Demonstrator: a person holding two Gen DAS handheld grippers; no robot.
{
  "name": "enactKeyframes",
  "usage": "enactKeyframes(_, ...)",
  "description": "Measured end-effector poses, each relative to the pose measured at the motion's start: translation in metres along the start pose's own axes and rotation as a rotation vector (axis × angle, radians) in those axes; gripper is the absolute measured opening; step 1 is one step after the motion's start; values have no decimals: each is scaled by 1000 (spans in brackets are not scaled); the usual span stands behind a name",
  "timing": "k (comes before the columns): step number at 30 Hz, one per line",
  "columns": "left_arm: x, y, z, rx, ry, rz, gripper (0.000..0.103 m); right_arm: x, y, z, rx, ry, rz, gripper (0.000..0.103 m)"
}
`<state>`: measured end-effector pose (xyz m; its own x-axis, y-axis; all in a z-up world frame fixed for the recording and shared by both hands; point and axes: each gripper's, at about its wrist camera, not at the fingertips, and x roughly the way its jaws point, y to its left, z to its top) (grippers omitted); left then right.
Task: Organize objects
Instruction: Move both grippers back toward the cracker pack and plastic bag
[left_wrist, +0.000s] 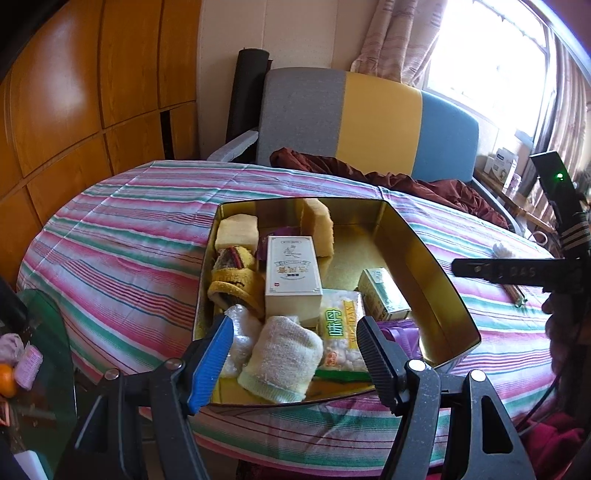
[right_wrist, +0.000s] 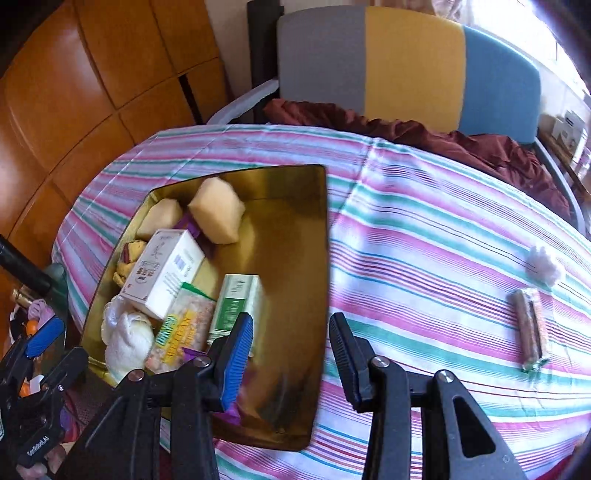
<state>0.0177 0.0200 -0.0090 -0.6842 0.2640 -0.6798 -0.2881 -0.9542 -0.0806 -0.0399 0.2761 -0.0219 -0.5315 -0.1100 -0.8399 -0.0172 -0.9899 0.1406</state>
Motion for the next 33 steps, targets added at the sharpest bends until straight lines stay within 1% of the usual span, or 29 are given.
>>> enactKeyframes(7,-1,-20,5,53,-6,-12,70,-17,-64,-8,99,-16,-77,44)
enactKeyframes(13,-3,-40,12,106,-20,-41,70,-29,-134,-19,209,-16,-160,45)
enactKeyframes(18,-1,-63,18,157,-24,-77,70,-39,-206,-30,364,-14,-235,46)
enactKeyframes(21,1,-80,22,190,-19,-103,70,-44,-249,-38,475,-32,-289,46)
enactKeyframes(24,2,-101,26,229,-16,-135,70,-47,-288,-52,589,-49,-335,47)
enactKeyframes(26,5,-117,29,258,-11,-159,70,-47,-309,-68,684,-60,-339,47)
enactKeyframes(27,7,-125,30,270,-2,-174,71,-47,-319,-75,736,-50,-335,47)
enactKeyframes(28,10,-134,30,280,7,-191,71,-46,-328,-80,786,-31,-327,47)
enactKeyframes(29,12,-143,31,289,15,-208,72,-47,-335,-84,835,-39,-305,47)
enactKeyframes(31,18,-163,32,311,38,-248,72,-52,-339,-87,870,-58,-282,48)
enactKeyframes(33,23,-181,32,332,54,-274,72,-53,-340,-88,875,-57,-278,52)
